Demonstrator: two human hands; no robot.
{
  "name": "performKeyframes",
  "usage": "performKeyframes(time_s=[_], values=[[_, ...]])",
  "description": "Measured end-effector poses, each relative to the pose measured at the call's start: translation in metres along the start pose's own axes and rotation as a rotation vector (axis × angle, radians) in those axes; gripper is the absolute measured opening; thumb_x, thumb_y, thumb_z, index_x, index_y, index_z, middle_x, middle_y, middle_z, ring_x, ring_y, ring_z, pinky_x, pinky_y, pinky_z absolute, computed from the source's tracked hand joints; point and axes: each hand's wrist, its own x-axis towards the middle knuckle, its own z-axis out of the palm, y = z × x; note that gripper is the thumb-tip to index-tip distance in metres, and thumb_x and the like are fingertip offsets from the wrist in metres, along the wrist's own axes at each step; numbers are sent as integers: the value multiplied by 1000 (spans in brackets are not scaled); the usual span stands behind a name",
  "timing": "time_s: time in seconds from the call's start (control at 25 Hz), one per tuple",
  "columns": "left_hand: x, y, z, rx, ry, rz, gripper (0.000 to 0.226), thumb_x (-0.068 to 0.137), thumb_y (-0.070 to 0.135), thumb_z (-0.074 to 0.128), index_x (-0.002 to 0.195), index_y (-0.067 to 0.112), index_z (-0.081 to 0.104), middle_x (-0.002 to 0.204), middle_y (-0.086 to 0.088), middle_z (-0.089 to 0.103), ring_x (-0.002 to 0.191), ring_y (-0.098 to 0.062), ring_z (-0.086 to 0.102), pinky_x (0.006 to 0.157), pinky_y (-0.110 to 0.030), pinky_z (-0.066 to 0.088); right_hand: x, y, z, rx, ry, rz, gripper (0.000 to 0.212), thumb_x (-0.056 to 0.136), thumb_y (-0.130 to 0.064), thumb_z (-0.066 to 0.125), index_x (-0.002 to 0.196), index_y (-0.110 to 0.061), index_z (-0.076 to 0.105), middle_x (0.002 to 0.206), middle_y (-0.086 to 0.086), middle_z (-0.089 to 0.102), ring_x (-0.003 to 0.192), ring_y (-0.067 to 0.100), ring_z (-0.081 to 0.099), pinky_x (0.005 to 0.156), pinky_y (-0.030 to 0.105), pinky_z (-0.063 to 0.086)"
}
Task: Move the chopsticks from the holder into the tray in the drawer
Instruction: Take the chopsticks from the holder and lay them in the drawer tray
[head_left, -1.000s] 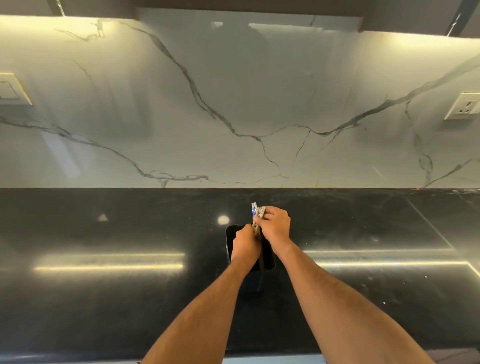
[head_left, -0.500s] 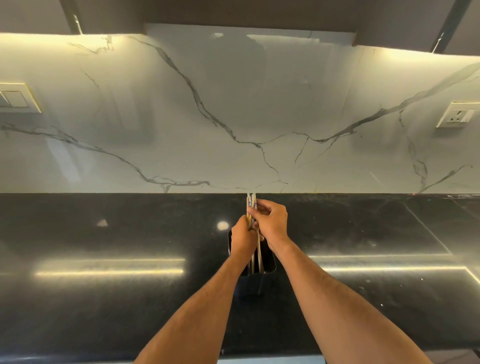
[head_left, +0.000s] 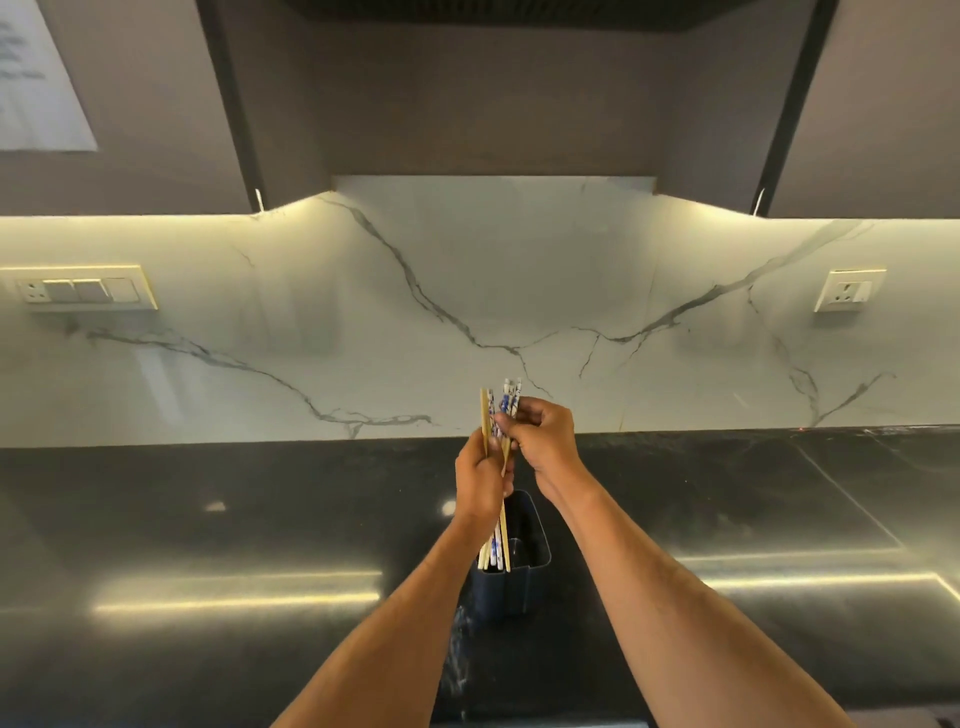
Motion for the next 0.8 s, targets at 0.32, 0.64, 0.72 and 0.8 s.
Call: performKeyframes(time_s=[0.32, 0.64, 0.72, 0.8], values=[[-77, -5, -27, 6, -61, -56, 26, 110, 19, 37, 98, 2, 53, 60, -6, 49, 41, -13, 36, 36, -25, 30, -67, -4, -9, -84, -66, 218, 14, 82, 0, 79, 93, -8, 79, 86, 8, 80, 83, 24, 78, 74, 33, 62], [-112, -18, -36, 40, -20, -114, 32, 109, 15, 40, 101, -13, 51, 57, -8, 44, 38, -10, 35, 35, -23, 27, -98, 3, -8, -218, -164, 256, 12, 91, -2, 70, 98, -9, 77, 92, 10, 79, 83, 20, 78, 75, 35, 64], [-114, -18, -37, 45, -51, -144, 34, 110, 18, 39, 101, -13, 51, 57, -8, 46, 39, -12, 36, 35, -24, 29, -101, 8, -7, -253, -115, 257, 12, 90, -3, 72, 97, -10, 77, 91, 9, 78, 84, 21, 77, 76, 36, 64], [-118, -16, -37, 44, -88, -166, 33, 110, 18, 37, 99, -9, 53, 58, -10, 49, 40, -16, 39, 36, -26, 34, -104, 12, -7, -282, -55, 260, 14, 86, -1, 75, 96, -11, 79, 89, 8, 78, 81, 20, 77, 77, 38, 64]])
